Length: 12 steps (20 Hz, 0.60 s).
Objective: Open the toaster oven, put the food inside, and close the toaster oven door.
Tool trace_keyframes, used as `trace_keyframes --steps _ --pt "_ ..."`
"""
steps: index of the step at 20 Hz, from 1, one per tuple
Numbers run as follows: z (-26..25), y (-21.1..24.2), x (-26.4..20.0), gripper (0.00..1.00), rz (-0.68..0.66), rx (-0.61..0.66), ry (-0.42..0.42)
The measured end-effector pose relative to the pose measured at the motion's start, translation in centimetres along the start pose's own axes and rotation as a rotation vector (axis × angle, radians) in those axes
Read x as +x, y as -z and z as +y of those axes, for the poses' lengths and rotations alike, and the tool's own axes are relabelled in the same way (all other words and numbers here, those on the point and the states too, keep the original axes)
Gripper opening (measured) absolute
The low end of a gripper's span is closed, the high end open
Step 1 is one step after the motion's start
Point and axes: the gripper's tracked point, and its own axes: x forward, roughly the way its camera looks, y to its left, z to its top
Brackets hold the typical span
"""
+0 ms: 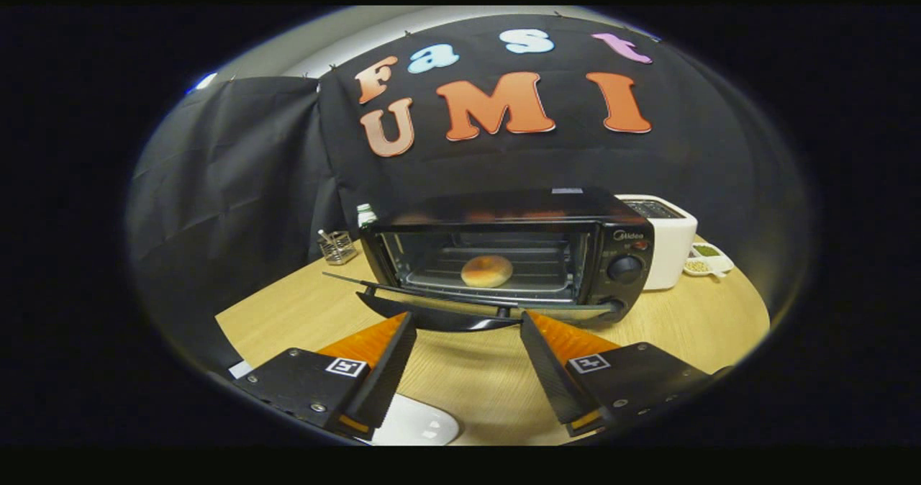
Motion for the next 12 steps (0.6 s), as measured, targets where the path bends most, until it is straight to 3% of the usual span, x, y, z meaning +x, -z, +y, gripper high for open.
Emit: trace_keyframes --steps 4,8,12 --pt "-0.8 -2.6 1.5 0.87 -0.057 -0.003 0.017" --pt "-2.1 -5.0 3.5 0.86 -0.111 -0.109 0.104" --pt "-2.4 -6.1 5.3 0.87 -0.130 -0.144 0.126"
